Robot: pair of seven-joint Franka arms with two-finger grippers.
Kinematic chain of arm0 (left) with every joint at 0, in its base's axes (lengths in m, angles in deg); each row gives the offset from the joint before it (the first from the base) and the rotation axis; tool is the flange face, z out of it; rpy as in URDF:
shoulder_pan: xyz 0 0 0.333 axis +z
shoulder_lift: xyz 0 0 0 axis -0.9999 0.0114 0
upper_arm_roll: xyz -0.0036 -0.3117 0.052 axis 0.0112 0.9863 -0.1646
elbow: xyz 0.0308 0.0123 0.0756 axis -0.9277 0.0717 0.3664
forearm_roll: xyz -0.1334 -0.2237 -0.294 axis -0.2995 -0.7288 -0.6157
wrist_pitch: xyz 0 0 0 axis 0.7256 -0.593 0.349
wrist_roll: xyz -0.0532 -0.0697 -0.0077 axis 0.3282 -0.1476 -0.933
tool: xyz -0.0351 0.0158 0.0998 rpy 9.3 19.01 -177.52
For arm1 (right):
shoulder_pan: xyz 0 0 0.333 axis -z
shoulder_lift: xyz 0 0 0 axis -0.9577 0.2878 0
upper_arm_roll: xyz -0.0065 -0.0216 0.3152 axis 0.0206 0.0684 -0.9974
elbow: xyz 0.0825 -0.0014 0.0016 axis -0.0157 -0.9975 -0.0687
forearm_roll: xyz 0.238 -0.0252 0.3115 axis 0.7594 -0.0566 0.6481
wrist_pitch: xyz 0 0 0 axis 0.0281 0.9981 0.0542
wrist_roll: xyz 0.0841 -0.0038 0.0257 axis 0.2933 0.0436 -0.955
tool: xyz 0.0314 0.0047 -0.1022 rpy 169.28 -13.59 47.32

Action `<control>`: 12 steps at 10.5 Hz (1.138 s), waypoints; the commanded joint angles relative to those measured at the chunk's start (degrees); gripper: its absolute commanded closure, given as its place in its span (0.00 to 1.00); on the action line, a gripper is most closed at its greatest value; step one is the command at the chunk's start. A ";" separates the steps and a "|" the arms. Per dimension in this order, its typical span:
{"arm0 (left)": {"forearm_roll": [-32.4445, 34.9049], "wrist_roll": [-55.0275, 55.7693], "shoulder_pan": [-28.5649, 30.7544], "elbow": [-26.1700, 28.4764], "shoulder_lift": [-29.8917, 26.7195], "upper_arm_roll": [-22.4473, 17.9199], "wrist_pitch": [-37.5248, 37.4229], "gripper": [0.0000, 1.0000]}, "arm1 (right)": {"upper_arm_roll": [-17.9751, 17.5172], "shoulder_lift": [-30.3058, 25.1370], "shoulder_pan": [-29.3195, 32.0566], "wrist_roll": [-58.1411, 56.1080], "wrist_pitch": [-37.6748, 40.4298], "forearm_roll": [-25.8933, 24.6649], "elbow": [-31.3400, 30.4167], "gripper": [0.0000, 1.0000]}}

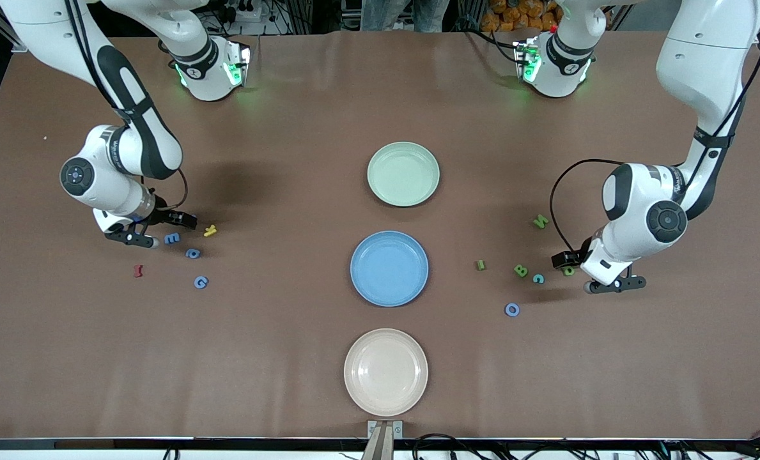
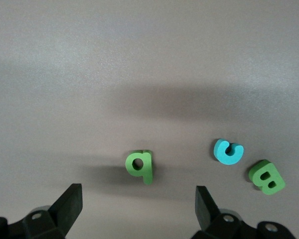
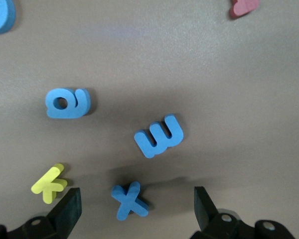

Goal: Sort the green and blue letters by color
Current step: 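Grasp the green p with the left gripper while the right gripper grasps X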

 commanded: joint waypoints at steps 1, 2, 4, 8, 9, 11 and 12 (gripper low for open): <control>1.63 2.88 -0.26 -0.45 0.70 0.06 1.12 0.00 | -0.16 -0.13 -0.45 -0.46 -4.06 0.81 -3.16 0.00; 1.63 2.97 -0.18 -0.45 1.23 0.06 2.00 0.00 | -0.24 -0.22 -0.45 -0.54 -4.24 0.81 -3.68 0.00; 1.63 3.32 -0.09 -0.45 2.37 0.06 3.58 0.00 | -0.59 -0.13 -0.45 -0.54 -5.55 0.81 -4.21 0.05; 2.42 3.32 0.09 -0.45 3.34 -0.12 6.48 0.00 | -1.38 1.10 -0.45 -0.54 -7.75 0.81 -4.74 0.19; 2.42 3.32 0.18 -0.45 3.95 -0.38 7.53 0.00 | -1.47 1.10 -0.45 -0.54 -7.76 0.81 -4.83 0.27; 2.85 3.32 0.18 -0.36 4.39 -0.47 8.42 0.00 | -1.65 1.01 -0.45 -0.54 -7.76 0.81 -5.09 0.50; 2.86 3.32 0.18 -0.36 4.39 -0.47 8.42 0.00 | -1.74 1.01 -0.45 -0.54 -7.67 0.81 -5.09 0.53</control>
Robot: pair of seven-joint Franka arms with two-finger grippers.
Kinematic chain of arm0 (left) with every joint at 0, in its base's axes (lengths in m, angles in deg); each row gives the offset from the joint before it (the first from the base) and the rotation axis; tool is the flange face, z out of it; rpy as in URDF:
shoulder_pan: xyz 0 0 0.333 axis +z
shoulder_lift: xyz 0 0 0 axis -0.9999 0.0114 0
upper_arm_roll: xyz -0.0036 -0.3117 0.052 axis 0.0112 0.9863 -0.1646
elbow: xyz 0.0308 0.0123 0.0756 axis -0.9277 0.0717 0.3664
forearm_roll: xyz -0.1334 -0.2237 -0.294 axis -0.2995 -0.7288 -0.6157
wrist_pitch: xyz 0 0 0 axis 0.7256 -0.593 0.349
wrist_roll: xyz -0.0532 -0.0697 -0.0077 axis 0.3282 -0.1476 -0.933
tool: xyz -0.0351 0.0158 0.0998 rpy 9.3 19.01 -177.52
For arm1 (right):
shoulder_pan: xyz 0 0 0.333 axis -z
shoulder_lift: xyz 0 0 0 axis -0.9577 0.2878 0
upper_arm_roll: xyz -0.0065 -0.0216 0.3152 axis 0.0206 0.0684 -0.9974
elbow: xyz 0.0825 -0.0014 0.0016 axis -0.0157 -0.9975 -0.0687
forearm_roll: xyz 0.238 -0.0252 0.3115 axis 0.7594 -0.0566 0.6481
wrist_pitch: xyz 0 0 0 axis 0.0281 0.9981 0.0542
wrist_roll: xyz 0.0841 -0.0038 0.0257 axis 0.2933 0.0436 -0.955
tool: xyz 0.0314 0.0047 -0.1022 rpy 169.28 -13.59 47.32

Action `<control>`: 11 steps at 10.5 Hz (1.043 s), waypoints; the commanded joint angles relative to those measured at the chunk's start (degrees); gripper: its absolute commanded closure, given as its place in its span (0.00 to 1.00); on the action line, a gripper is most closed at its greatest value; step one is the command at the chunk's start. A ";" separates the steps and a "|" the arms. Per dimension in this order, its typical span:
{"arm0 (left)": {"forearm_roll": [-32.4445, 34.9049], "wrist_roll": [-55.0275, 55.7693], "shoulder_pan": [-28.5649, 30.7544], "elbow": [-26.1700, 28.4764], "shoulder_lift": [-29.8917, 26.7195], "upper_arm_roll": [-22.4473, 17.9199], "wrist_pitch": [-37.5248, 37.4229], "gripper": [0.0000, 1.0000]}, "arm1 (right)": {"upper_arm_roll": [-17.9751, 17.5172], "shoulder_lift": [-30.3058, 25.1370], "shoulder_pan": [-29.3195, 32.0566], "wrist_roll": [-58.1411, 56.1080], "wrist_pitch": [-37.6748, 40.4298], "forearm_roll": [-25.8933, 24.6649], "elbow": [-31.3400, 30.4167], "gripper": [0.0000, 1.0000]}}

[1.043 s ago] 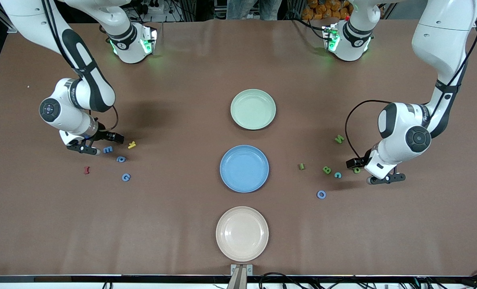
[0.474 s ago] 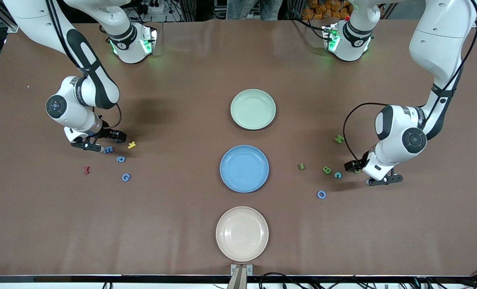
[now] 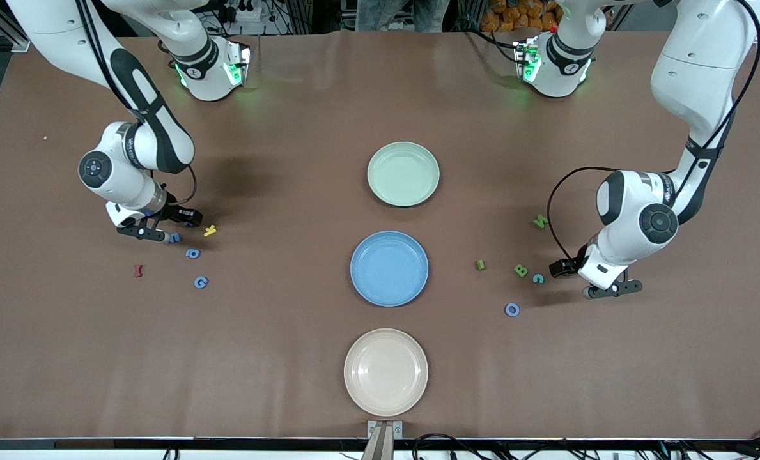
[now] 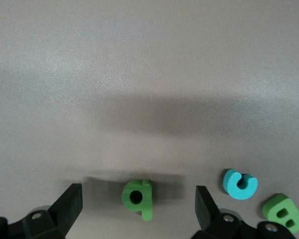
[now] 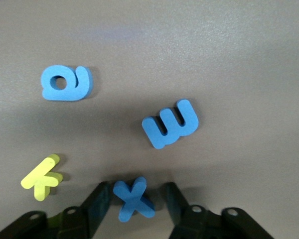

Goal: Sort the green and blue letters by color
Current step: 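Grasp the green p with the left gripper while the right gripper grasps X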

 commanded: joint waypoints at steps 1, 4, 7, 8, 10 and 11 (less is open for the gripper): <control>2.12 1.90 -0.05 -0.28 0.76 -0.22 1.13 0.00 | -0.41 0.14 -0.03 -0.54 -1.07 0.82 -1.17 0.54; 2.21 1.90 -0.05 -0.01 0.68 -0.22 1.13 0.00 | -0.41 -0.04 0.06 -0.54 -0.72 0.82 -1.17 0.62; 2.39 1.90 -0.14 0.34 0.50 -0.22 1.13 0.00 | -0.50 -0.39 0.32 -0.63 -0.46 0.82 -0.99 0.73; 2.39 1.90 -0.14 0.43 0.41 -0.22 1.13 0.00 | -0.41 -0.56 0.32 -0.63 -0.20 0.82 -0.90 0.77; 3.00 1.90 -0.14 0.69 0.24 -0.22 1.13 0.00 | -0.49 -1.44 0.41 -0.63 1.20 0.73 -0.38 0.80; 3.18 2.59 -0.31 0.87 0.06 -0.22 1.13 0.61 | -0.41 -2.23 0.50 -0.72 2.69 0.64 0.15 0.80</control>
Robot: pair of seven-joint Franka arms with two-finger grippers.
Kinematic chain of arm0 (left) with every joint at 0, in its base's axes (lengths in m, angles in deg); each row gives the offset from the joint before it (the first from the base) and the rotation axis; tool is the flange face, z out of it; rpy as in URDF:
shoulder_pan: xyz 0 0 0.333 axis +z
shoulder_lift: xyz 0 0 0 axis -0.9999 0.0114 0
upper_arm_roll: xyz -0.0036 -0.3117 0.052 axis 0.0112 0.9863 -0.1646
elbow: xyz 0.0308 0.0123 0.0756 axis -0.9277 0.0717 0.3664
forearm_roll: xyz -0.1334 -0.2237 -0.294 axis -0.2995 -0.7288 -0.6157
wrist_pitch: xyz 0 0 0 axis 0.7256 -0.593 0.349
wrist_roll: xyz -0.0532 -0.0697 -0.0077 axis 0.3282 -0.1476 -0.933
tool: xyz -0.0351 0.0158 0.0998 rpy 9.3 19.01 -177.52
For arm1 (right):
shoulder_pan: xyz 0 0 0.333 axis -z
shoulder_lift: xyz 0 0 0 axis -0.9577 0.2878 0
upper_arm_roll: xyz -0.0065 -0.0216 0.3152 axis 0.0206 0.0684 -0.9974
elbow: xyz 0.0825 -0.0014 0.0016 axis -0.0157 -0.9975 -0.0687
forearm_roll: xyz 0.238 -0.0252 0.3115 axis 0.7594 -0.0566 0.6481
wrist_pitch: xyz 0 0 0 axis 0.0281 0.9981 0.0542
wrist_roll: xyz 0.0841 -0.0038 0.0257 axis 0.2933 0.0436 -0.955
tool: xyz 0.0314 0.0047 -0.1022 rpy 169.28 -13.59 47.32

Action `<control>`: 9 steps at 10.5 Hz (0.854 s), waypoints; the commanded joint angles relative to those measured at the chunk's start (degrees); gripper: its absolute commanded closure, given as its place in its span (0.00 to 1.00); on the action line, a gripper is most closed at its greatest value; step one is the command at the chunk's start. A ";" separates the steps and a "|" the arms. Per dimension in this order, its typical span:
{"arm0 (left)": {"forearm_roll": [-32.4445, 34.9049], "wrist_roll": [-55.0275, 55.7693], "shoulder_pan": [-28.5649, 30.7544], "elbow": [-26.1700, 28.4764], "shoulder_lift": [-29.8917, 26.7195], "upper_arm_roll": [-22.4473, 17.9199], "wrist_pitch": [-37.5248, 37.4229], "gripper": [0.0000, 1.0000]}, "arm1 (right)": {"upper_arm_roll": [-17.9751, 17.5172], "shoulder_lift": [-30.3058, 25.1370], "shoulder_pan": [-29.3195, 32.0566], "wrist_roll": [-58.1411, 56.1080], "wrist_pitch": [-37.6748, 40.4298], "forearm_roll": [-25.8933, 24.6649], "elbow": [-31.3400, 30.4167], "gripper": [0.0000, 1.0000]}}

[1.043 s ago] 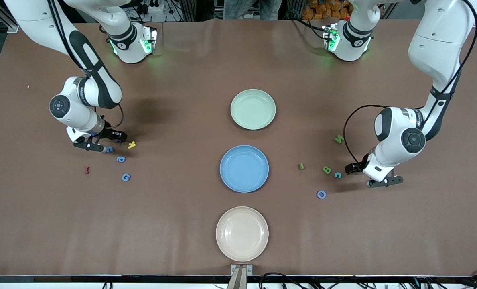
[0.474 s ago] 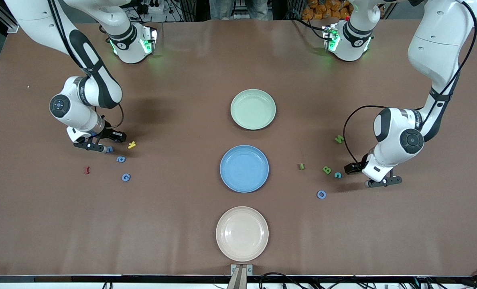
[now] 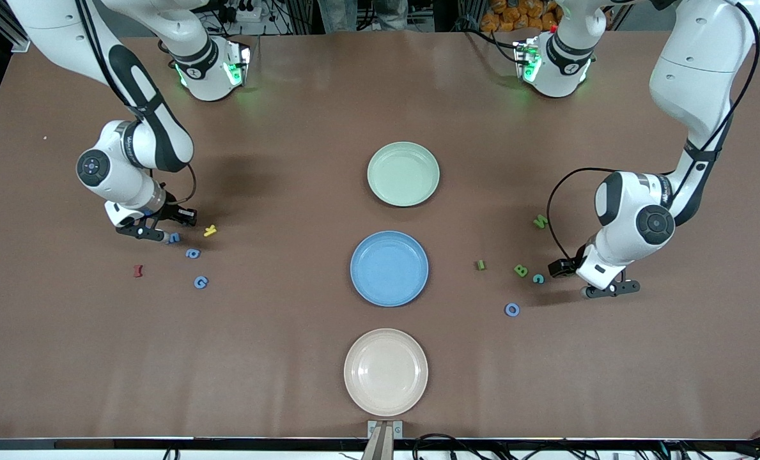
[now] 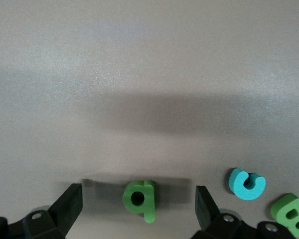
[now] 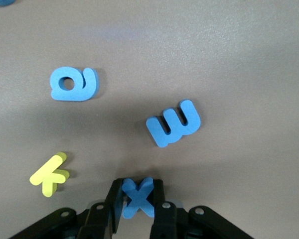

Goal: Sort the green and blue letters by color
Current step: 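Grasp the green p with the left gripper while the right gripper grasps X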

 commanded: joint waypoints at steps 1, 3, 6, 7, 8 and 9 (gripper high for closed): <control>2.30 4.95 -0.41 0.80 -0.65 -0.20 0.85 1.00 | -0.24 -1.93 0.47 -0.72 3.50 0.73 0.58 0.81; 3.10 5.50 -0.59 1.15 -0.65 -0.20 0.77 1.00 | -0.24 -3.60 0.56 -0.64 7.44 0.73 2.24 0.81; 3.10 6.64 -1.03 1.15 -0.73 -0.20 0.77 1.00 | -0.32 -4.22 0.04 0.94 11.95 1.08 7.51 0.81; 3.10 6.55 -1.03 1.15 -1.00 -0.20 0.77 1.00 | -0.32 -3.70 -0.49 3.56 13.95 0.99 10.05 0.81; 3.10 6.55 -1.03 1.15 -1.69 -0.20 0.51 1.00 | -0.32 -2.74 -1.89 7.15 16.24 1.08 13.38 0.81; 3.10 6.55 -1.03 1.15 -2.83 -0.20 0.33 1.00 | -0.32 -1.51 -3.38 10.67 17.82 1.08 16.98 0.81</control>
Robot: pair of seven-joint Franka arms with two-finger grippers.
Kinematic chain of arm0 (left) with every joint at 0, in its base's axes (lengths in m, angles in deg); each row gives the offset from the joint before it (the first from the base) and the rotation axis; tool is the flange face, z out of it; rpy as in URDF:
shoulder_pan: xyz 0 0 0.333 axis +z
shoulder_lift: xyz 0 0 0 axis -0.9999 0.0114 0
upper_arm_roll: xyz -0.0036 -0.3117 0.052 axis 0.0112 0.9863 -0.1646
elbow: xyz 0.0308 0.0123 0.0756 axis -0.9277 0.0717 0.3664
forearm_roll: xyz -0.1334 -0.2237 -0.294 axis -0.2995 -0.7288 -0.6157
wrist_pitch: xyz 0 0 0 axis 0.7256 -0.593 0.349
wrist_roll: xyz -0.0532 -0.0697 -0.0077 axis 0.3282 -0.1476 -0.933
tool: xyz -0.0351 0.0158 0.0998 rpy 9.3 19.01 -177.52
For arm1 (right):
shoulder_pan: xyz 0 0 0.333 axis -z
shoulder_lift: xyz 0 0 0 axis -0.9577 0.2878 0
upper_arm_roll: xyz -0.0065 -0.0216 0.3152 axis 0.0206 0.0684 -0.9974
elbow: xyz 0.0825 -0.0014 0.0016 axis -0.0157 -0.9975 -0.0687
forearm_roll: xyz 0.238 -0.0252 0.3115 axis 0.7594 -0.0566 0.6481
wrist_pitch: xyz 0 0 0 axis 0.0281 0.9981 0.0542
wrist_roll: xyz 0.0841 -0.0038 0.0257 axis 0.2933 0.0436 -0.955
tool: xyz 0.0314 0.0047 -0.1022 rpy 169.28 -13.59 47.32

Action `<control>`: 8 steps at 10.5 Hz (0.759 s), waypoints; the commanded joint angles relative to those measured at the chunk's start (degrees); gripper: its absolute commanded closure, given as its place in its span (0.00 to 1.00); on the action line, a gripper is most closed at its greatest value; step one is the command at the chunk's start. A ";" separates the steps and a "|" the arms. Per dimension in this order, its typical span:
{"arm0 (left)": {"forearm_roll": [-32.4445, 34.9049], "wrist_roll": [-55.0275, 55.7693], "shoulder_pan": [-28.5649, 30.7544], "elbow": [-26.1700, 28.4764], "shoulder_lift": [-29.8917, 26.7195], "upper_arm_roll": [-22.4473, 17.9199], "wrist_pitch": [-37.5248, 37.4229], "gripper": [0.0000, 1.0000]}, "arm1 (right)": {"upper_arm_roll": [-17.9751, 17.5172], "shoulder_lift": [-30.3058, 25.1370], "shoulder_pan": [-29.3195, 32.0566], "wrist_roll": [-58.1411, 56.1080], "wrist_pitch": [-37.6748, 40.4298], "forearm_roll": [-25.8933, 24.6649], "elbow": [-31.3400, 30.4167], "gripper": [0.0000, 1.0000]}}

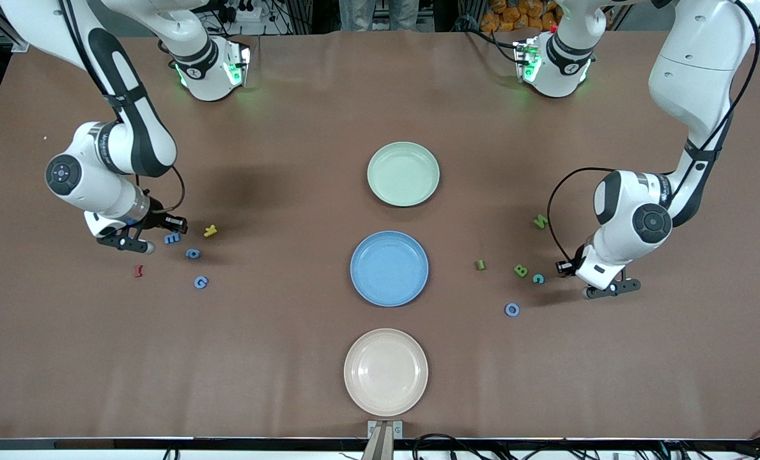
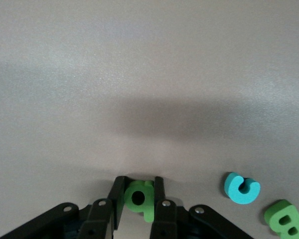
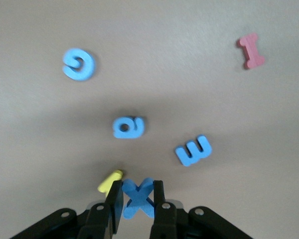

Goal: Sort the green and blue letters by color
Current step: 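Place the p on the green plate while the right gripper places X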

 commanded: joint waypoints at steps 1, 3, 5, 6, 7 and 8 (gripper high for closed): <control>1.53 2.11 -0.58 0.53 -3.36 0.06 -0.02 1.00 | -0.19 3.76 -4.72 10.66 5.69 0.99 10.53 0.80; 0.57 2.38 -0.67 -1.57 -4.25 1.29 -0.46 1.00 | -0.28 8.24 -8.85 16.38 5.80 2.73 17.13 0.81; -1.02 7.88 -1.63 -7.01 -2.24 3.75 -1.07 1.00 | -1.24 13.24 -11.93 19.03 5.71 6.77 24.42 0.80; -1.02 10.18 -1.98 -7.64 -2.32 4.54 -1.60 1.00 | -2.37 15.71 -13.17 20.96 5.45 9.31 28.55 0.80; -1.02 10.81 -2.25 -7.64 -2.32 5.77 -1.96 1.00 | -2.56 17.73 -14.83 23.42 5.27 10.04 32.24 0.80; -1.02 12.99 -3.99 -7.64 -2.14 5.87 -1.96 1.00 | -2.74 19.75 -16.50 26.05 5.27 10.04 35.59 0.80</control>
